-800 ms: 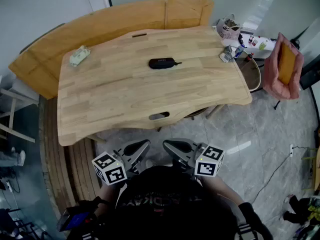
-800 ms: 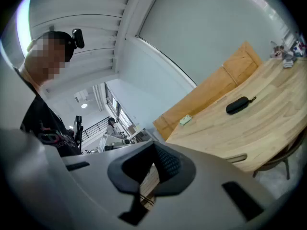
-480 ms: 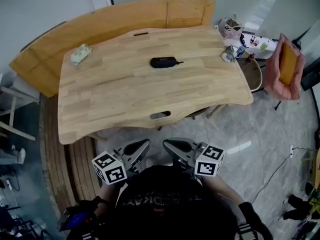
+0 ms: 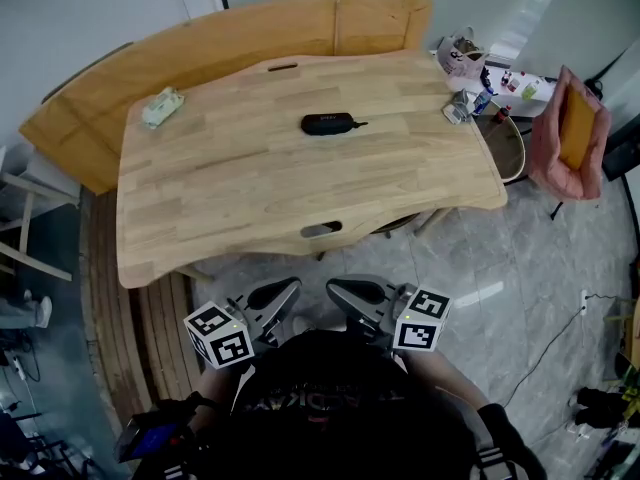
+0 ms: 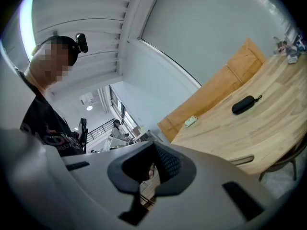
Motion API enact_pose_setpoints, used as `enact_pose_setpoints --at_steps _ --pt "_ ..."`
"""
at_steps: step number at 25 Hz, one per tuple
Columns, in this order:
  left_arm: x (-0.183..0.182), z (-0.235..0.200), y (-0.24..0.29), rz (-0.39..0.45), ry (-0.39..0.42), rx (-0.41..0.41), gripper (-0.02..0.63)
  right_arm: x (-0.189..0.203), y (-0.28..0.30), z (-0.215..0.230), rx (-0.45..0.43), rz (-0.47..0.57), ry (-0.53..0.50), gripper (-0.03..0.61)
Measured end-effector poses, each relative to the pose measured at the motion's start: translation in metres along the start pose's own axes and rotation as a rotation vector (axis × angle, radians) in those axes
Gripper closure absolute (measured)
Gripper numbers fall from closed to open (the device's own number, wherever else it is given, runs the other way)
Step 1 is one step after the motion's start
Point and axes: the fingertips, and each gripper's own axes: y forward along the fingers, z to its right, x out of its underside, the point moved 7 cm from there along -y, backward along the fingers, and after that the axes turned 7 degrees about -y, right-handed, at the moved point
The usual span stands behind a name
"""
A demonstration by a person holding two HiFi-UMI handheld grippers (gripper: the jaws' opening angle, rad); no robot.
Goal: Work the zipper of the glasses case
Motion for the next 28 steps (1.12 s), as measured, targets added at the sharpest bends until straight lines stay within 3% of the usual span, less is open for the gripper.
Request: enact_pose_setpoints --at_steps 16,28 --pt "0.002 -0.011 -0.006 0.02 -0.023 -0.018 0.603 -0.003 -0.002 0.021 0.021 0.047 0.04 0.565" --pt "-0.022 -0.019 0.031 0.139 -0.071 -0.129 0.603 -0.057 0.008 0.093 -0.049 -0.096 -0.079 0.563"
